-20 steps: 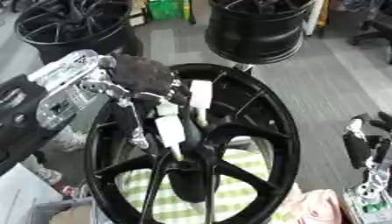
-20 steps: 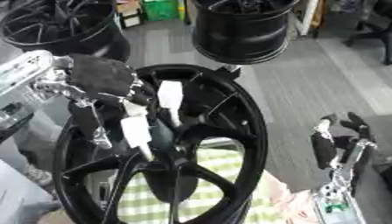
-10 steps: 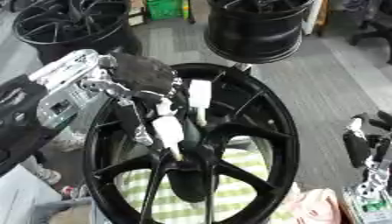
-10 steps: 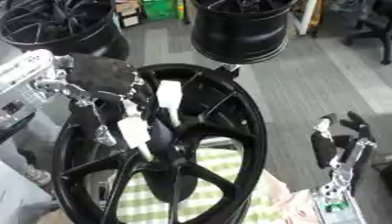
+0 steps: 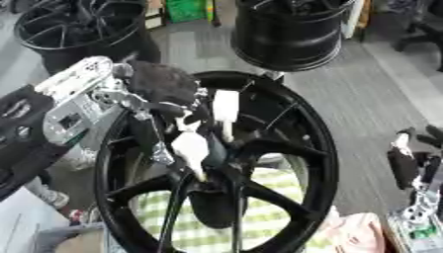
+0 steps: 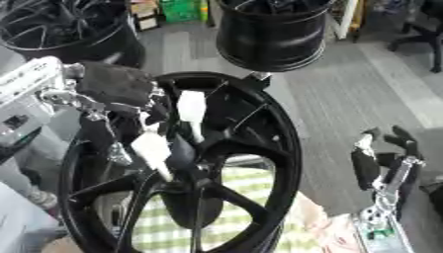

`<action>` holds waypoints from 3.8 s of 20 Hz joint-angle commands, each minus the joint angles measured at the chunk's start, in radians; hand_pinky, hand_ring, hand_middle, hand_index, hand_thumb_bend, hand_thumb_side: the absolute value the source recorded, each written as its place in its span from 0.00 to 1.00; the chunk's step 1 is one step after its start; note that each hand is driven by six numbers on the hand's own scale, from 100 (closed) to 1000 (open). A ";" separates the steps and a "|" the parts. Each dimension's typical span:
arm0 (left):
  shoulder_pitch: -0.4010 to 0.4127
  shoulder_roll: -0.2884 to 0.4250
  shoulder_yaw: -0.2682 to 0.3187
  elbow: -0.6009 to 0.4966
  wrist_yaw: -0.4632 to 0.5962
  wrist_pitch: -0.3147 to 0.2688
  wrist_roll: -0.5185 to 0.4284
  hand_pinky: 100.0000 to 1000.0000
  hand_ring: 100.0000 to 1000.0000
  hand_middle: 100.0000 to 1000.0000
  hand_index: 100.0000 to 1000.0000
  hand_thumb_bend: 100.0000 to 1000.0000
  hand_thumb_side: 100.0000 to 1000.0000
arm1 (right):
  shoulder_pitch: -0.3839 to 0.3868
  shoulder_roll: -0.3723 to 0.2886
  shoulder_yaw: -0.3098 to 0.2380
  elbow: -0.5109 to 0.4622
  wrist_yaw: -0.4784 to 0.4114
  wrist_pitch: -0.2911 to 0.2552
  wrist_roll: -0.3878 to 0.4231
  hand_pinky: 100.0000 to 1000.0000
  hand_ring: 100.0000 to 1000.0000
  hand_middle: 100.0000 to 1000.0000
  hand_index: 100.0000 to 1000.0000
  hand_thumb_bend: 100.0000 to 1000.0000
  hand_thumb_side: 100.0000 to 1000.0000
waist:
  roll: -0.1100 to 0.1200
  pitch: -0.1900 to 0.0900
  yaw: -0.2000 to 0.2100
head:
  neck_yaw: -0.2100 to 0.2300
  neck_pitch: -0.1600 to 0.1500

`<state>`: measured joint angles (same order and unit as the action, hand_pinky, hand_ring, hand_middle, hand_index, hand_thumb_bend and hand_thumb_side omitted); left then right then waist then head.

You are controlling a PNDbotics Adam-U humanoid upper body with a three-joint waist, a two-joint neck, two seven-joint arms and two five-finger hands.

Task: Pull the pin out of the wheel hub.

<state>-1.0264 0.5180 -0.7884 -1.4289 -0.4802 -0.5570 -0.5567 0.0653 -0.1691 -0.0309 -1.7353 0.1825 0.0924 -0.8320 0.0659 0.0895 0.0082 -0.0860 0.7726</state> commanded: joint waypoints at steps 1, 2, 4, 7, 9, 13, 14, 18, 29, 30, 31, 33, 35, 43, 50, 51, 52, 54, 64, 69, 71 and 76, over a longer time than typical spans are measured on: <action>-0.018 0.024 0.040 -0.012 0.034 -0.350 -0.350 0.46 0.09 0.24 0.38 0.28 0.24 | -0.008 -0.004 -0.005 -0.010 -0.002 -0.004 0.001 0.45 0.34 0.60 0.77 0.03 0.32 | -0.006 -0.011 0.002 | 0.002 -0.003; -0.021 0.028 0.044 -0.011 0.042 -0.350 -0.350 0.46 0.09 0.24 0.38 0.28 0.24 | -0.008 -0.005 -0.005 -0.010 -0.002 -0.004 0.001 0.45 0.34 0.60 0.77 0.03 0.32 | -0.005 -0.012 0.003 | 0.002 -0.003; -0.025 0.036 0.053 -0.004 0.060 -0.350 -0.350 0.46 0.09 0.24 0.38 0.26 0.23 | -0.007 -0.005 -0.005 -0.009 -0.002 -0.004 0.001 0.45 0.34 0.60 0.77 0.03 0.32 | -0.005 -0.013 0.004 | 0.001 -0.003; -0.032 0.056 0.073 0.012 0.100 -0.350 -0.350 0.46 0.08 0.23 0.38 0.20 0.22 | -0.006 -0.006 -0.006 -0.009 -0.002 -0.004 0.001 0.45 0.34 0.60 0.77 0.03 0.32 | -0.005 -0.014 0.006 | 0.000 -0.003; -0.036 0.078 0.096 0.021 0.141 -0.350 -0.350 0.46 0.08 0.23 0.38 0.17 0.22 | -0.005 -0.007 -0.007 -0.009 -0.002 -0.003 0.000 0.45 0.34 0.60 0.77 0.03 0.32 | -0.004 -0.015 0.008 | 0.000 -0.003; -0.037 0.138 0.166 0.030 0.233 -0.350 -0.350 0.46 0.08 0.23 0.38 0.11 0.21 | -0.004 -0.011 -0.009 -0.007 -0.002 -0.003 -0.002 0.45 0.34 0.60 0.77 0.03 0.32 | 0.000 -0.019 0.016 | -0.002 -0.003; -0.035 0.157 0.186 0.033 0.258 -0.350 -0.350 0.46 0.08 0.23 0.38 0.10 0.21 | -0.003 -0.012 -0.010 -0.006 -0.001 -0.003 -0.003 0.45 0.34 0.60 0.77 0.03 0.32 | 0.001 -0.020 0.019 | -0.002 -0.003; -0.012 0.226 0.278 0.048 0.346 -0.350 -0.350 0.47 0.07 0.22 0.37 0.08 0.20 | 0.000 -0.015 -0.013 -0.005 0.000 -0.003 -0.006 0.45 0.34 0.60 0.77 0.03 0.32 | 0.006 -0.024 0.030 | -0.006 -0.003; 0.108 0.306 0.526 0.393 0.128 -0.350 -0.350 0.48 0.09 0.25 0.40 0.17 0.23 | 0.010 -0.015 -0.022 -0.003 0.001 -0.001 -0.015 0.45 0.34 0.60 0.77 0.03 0.32 | 0.004 -0.037 0.051 | -0.011 -0.003; 0.122 0.307 0.551 0.434 0.086 -0.350 -0.350 0.48 0.10 0.27 0.42 0.20 0.24 | 0.010 -0.014 -0.023 -0.003 0.001 -0.001 -0.016 0.45 0.34 0.60 0.77 0.03 0.32 | 0.003 -0.037 0.053 | -0.010 -0.003; 0.134 0.306 0.575 0.472 0.044 -0.350 -0.350 0.48 0.11 0.28 0.43 0.22 0.25 | 0.010 -0.013 -0.024 -0.003 0.001 -0.001 -0.017 0.45 0.34 0.60 0.77 0.03 0.32 | 0.003 -0.036 0.054 | -0.009 -0.003; 0.158 0.303 0.626 0.552 -0.075 -0.350 -0.320 0.49 0.13 0.33 0.47 0.29 0.27 | 0.011 -0.010 -0.023 -0.003 -0.001 -0.001 -0.017 0.45 0.34 0.60 0.77 0.03 0.32 | 0.001 -0.034 0.057 | -0.010 -0.003; 0.180 0.292 0.670 0.638 -0.241 -0.350 -0.234 0.51 0.15 0.40 0.55 0.33 0.30 | 0.012 -0.008 -0.023 -0.002 -0.002 -0.002 -0.017 0.45 0.34 0.60 0.77 0.03 0.32 | -0.002 -0.033 0.059 | -0.008 -0.003; 0.249 0.271 0.794 0.928 -0.939 -0.346 0.352 0.57 0.25 0.68 0.84 0.58 0.47 | 0.014 0.001 -0.026 -0.008 -0.006 0.003 -0.018 0.45 0.34 0.60 0.77 0.03 0.32 | -0.018 -0.027 0.057 | -0.009 -0.003; 0.306 0.275 0.847 1.032 -1.140 -0.346 0.717 0.55 0.24 0.64 0.81 0.19 0.30 | 0.013 0.003 -0.024 -0.008 -0.008 0.003 -0.017 0.45 0.34 0.60 0.77 0.02 0.32 | -0.021 -0.027 0.063 | -0.009 -0.003; 0.324 0.269 0.846 1.034 -1.108 -0.348 0.744 0.54 0.23 0.63 0.80 0.12 0.26 | 0.012 0.003 -0.024 -0.008 -0.008 0.003 -0.017 0.45 0.34 0.60 0.77 0.02 0.32 | -0.021 -0.027 0.062 | -0.007 -0.003; 0.341 0.259 0.839 1.030 -1.065 -0.349 0.759 0.54 0.24 0.63 0.79 0.00 0.22 | 0.012 0.003 -0.024 -0.007 -0.008 0.003 -0.017 0.45 0.34 0.60 0.77 0.03 0.32 | -0.021 -0.027 0.061 | -0.007 -0.003; 0.380 0.230 0.824 0.974 -0.924 -0.350 0.755 0.52 0.23 0.60 0.77 0.00 0.18 | 0.010 0.005 -0.023 -0.006 -0.009 0.002 -0.017 0.45 0.34 0.60 0.77 0.02 0.32 | -0.023 -0.026 0.059 | -0.008 -0.003; 0.647 -0.001 0.976 0.276 0.473 -0.043 -0.033 0.49 0.30 0.52 0.69 0.00 0.53 | 0.001 0.019 -0.022 -0.007 -0.014 -0.001 -0.017 0.45 0.34 0.60 0.77 0.02 0.32 | -0.043 -0.016 0.071 | -0.007 -0.003; 0.734 -0.155 1.063 0.005 0.588 0.345 -0.179 0.49 0.30 0.52 0.68 0.00 0.67 | -0.002 0.029 -0.024 -0.009 -0.018 -0.001 -0.019 0.45 0.34 0.60 0.77 0.02 0.32 | -0.054 -0.011 0.072 | -0.006 -0.003; 0.761 -0.226 1.081 -0.072 0.553 0.427 -0.177 0.49 0.30 0.52 0.68 0.00 0.72 | -0.004 0.032 -0.024 -0.008 -0.018 -0.002 -0.019 0.45 0.34 0.60 0.77 0.02 0.32 | -0.058 -0.010 0.071 | -0.003 -0.003; 0.811 -0.359 1.109 -0.219 0.493 0.574 -0.149 0.50 0.31 0.52 0.68 0.00 0.76 | -0.007 0.033 -0.024 -0.010 -0.019 -0.001 -0.020 0.45 0.34 0.60 0.77 0.02 0.32 | -0.062 -0.008 0.079 | -0.001 -0.003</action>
<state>-0.2086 0.1686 0.3059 -1.5967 0.0236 -0.0165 -0.7115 0.0689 -0.1277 -0.0495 -1.7285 0.1713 0.0922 -0.8499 0.0037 0.0878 0.0868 -0.0911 0.7726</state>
